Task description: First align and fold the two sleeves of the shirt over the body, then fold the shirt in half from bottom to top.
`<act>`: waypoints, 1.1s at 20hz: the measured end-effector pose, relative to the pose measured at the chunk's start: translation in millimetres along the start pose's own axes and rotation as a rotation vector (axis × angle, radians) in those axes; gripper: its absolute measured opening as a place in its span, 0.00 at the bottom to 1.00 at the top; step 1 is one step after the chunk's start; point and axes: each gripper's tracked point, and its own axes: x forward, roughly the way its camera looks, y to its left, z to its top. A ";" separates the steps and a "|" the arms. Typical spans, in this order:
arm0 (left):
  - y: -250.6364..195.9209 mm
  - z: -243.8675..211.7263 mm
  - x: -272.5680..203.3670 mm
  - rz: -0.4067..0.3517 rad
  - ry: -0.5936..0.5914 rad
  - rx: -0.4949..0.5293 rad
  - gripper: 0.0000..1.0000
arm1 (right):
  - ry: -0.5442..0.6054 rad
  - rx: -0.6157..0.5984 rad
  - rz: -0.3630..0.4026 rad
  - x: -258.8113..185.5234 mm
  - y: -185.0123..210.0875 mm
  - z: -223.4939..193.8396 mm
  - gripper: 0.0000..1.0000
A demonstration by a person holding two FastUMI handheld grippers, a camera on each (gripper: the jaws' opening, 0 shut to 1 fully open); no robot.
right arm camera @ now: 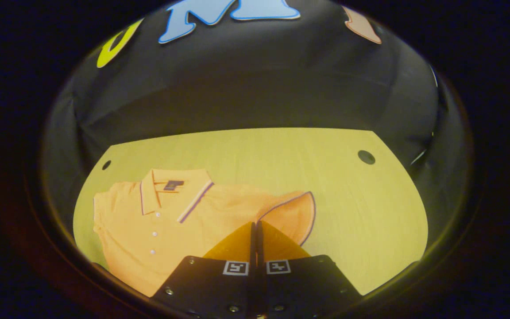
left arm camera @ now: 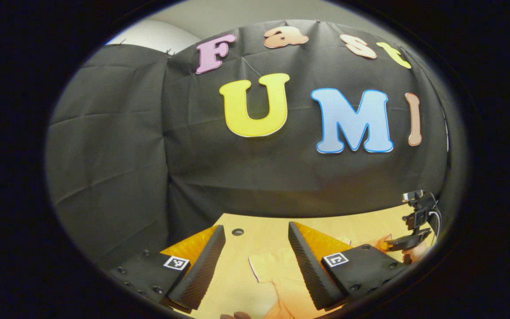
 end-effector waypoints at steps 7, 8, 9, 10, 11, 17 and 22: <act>21.4 -7.2 -2.4 0.036 0.012 0.005 0.96 | 0.041 -0.174 0.161 5.6 97.0 -18.3 0.00; 23.3 -8.5 -2.8 0.039 0.014 0.005 0.96 | 0.055 -0.194 0.178 8.0 107.6 -25.6 0.00; 25.1 -10.1 -2.8 0.041 0.017 0.006 0.96 | 0.071 -0.213 0.192 9.8 115.4 -32.7 0.00; 27.8 -11.8 -1.7 0.043 0.020 0.007 0.96 | 0.087 -0.230 0.200 11.3 122.2 -39.6 0.00; 29.9 -13.3 -0.7 0.044 0.023 0.007 0.96 | 0.101 -0.243 0.209 13.1 127.2 -45.3 0.00; 25.4 -33.5 16.3 0.018 0.057 0.009 0.96 | 0.154 -0.251 0.207 11.6 128.8 -57.1 0.13; 12.8 -69.1 45.0 -0.038 0.127 -0.018 0.94 | 0.098 -0.210 0.222 -10.2 127.1 -37.1 0.47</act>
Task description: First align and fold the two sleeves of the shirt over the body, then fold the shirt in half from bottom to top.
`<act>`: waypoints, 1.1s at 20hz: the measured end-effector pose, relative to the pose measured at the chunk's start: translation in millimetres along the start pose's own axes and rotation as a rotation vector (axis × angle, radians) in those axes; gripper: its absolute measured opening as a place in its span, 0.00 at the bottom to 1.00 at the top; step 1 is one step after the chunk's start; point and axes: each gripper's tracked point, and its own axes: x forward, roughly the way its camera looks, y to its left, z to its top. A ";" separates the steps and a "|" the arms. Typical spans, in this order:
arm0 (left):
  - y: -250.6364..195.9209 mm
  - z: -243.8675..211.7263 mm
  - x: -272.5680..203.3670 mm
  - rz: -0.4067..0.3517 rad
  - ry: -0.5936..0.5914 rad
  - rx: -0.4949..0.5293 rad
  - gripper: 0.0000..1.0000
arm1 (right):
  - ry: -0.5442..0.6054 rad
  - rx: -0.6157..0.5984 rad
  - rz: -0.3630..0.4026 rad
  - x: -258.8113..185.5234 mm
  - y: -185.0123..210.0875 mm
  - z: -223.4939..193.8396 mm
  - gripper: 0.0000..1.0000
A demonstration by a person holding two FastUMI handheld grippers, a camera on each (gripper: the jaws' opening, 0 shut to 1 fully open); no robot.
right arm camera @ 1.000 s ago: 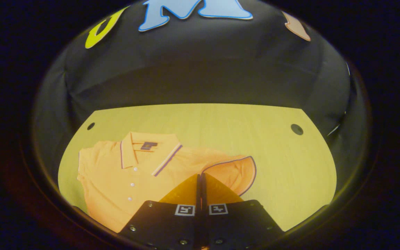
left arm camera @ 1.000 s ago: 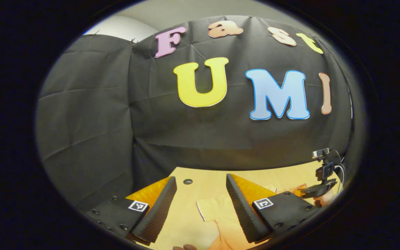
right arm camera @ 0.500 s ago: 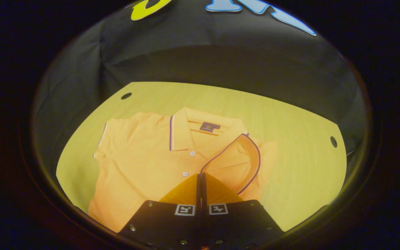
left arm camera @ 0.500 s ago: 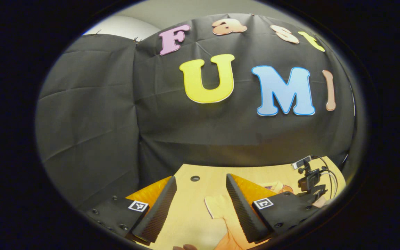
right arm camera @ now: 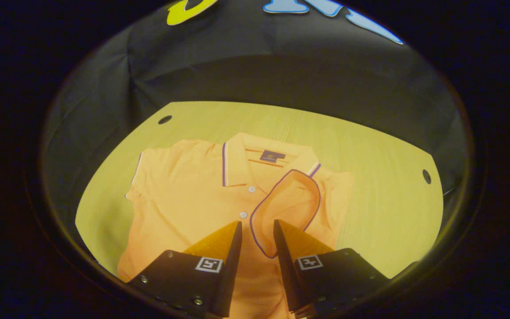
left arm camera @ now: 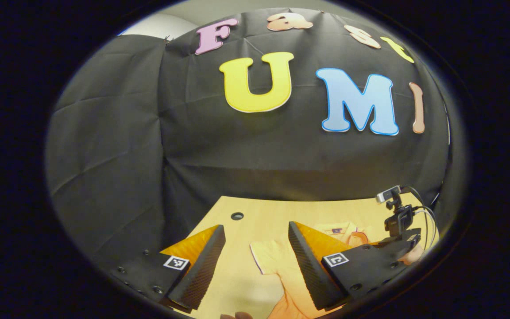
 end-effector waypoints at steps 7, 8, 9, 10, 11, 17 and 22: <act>-10.1 -67.1 70.7 -0.059 0.119 0.048 0.95 | -0.163 0.063 0.002 -69.0 2.4 44.1 0.47; -10.3 -79.1 79.5 -0.070 0.140 0.050 0.96 | -0.189 0.080 0.005 -81.0 4.6 50.5 0.47; -11.1 -90.8 88.1 -0.081 0.164 0.050 0.96 | -0.216 0.096 0.002 -92.7 4.1 57.0 0.47; -13.4 -102.9 97.0 -0.091 0.191 0.050 0.95 | -0.243 0.112 -0.003 -104.9 3.8 62.8 0.47; -14.5 -115.3 107.1 -0.095 0.214 0.053 0.95 | -0.268 0.128 -0.008 -117.5 3.5 69.3 0.47; -6.5 -201.4 158.8 -0.078 0.390 0.062 0.96 | -0.342 0.154 -0.087 -176.3 -9.9 72.3 0.46; 2.9 -235.9 182.4 -0.064 0.460 0.060 0.96 | -0.342 0.176 -0.157 -196.8 -21.9 60.8 0.46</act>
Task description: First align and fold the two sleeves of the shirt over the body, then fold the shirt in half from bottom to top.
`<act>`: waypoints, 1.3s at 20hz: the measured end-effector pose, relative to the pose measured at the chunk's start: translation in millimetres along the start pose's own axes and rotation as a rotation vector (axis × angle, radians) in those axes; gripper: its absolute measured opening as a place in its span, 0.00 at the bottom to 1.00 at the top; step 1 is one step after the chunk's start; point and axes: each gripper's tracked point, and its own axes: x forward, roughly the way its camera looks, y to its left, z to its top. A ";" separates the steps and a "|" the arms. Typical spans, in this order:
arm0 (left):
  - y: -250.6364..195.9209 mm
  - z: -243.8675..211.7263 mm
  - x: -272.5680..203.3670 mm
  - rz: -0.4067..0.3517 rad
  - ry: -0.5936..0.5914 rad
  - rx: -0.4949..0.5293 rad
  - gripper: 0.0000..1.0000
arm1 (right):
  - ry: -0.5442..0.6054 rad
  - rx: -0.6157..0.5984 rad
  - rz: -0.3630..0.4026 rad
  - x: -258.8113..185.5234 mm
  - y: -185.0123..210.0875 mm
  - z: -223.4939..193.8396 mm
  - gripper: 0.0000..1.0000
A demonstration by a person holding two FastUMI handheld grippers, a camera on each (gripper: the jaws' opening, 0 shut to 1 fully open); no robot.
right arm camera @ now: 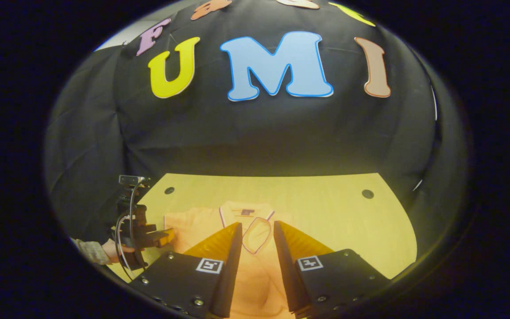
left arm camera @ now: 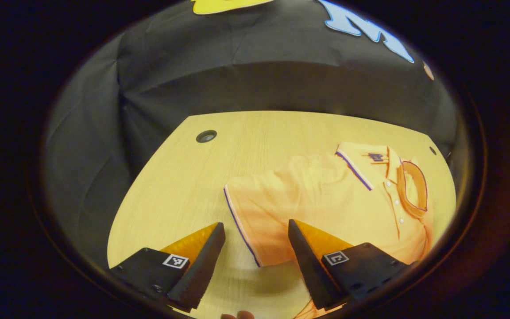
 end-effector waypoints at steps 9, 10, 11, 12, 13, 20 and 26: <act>-10.2 -10.8 21.9 -0.014 0.025 -0.052 0.82 | 0.024 0.042 -0.070 -8.6 -13.7 -9.2 0.47; -15.6 -12.9 21.8 -0.021 0.023 -0.049 0.68 | 0.031 0.050 -0.070 -8.7 -14.9 -12.2 0.47; -20.2 -12.1 22.8 -0.019 0.027 -0.045 0.69 | 0.037 0.057 -0.071 -8.6 -14.7 -13.9 0.47; -22.2 -9.2 21.5 -0.021 0.022 -0.042 0.41 | 0.042 0.061 -0.069 -7.7 -14.6 -15.8 0.47; -23.6 -10.6 21.9 -0.011 0.028 -0.040 0.36 | 0.045 0.061 -0.068 -8.2 -14.1 -17.1 0.47; -25.3 2.9 15.7 0.053 0.010 0.063 0.07 | 0.056 0.067 -0.080 -10.0 -21.2 -21.8 0.47; -83.4 61.4 -8.8 -0.005 -0.155 0.300 0.07 | 0.062 0.094 -0.093 -10.7 -30.2 -30.1 0.47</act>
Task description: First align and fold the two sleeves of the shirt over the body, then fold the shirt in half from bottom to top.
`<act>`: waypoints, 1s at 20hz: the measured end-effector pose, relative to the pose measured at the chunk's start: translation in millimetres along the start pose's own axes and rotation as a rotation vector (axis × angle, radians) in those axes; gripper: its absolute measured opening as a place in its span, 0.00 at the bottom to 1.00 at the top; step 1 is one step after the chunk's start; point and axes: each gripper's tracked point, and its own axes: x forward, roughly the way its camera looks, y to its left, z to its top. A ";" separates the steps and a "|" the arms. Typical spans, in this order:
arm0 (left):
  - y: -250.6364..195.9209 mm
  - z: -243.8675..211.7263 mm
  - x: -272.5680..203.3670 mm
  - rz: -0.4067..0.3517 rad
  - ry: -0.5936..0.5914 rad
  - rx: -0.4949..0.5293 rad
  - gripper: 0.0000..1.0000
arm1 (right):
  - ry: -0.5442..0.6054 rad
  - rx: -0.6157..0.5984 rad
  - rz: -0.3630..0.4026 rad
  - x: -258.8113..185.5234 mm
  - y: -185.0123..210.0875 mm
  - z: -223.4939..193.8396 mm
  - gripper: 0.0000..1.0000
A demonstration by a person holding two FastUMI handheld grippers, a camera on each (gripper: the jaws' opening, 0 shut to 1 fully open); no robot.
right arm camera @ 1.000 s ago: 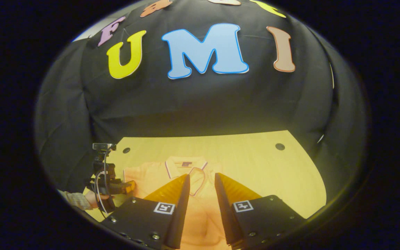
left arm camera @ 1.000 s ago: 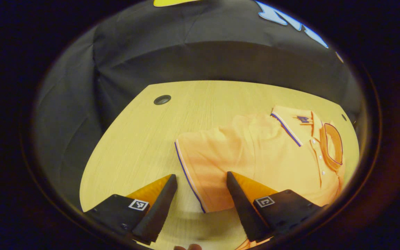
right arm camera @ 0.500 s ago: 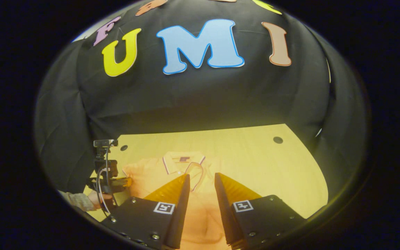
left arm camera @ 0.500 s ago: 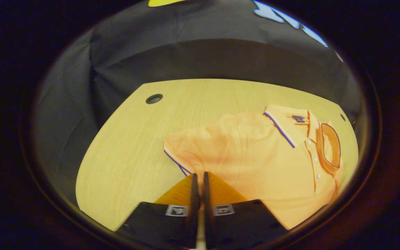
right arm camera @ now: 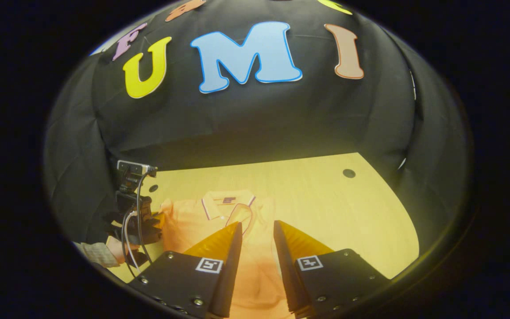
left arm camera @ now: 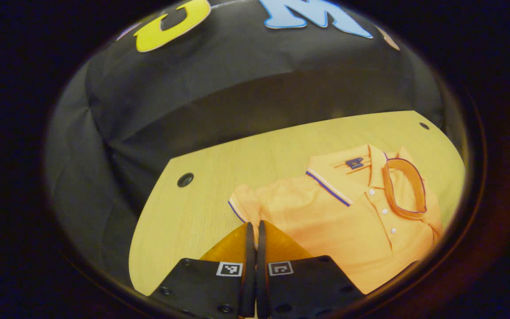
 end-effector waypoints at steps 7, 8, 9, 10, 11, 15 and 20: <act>-89.5 13.1 -18.7 -0.143 -0.070 0.292 0.07 | 0.016 0.045 -0.018 -3.3 -15.0 -14.6 0.47; -100.4 11.6 -25.5 -0.164 -0.064 0.310 0.07 | 0.019 0.050 -0.024 -4.8 -17.7 -18.2 0.47; -108.4 8.0 -28.0 -0.178 -0.056 0.315 0.07 | 0.023 0.054 -0.030 -6.0 -21.1 -21.1 0.47; -115.4 2.5 -26.9 -0.188 -0.046 0.313 0.08 | 0.027 0.057 -0.037 -6.5 -24.6 -24.2 0.47; -119.1 -0.3 -28.4 -0.194 -0.037 0.305 0.08 | 0.031 0.060 -0.043 -8.1 -28.1 -26.8 0.47; -129.7 -9.2 -33.6 -0.238 -0.011 0.283 0.28 | 0.049 0.062 -0.060 -12.8 -37.9 -38.8 0.47; -121.4 -29.1 -69.3 -0.278 0.066 0.193 0.96 | 0.125 0.046 -0.059 -18.5 -41.0 -69.0 0.47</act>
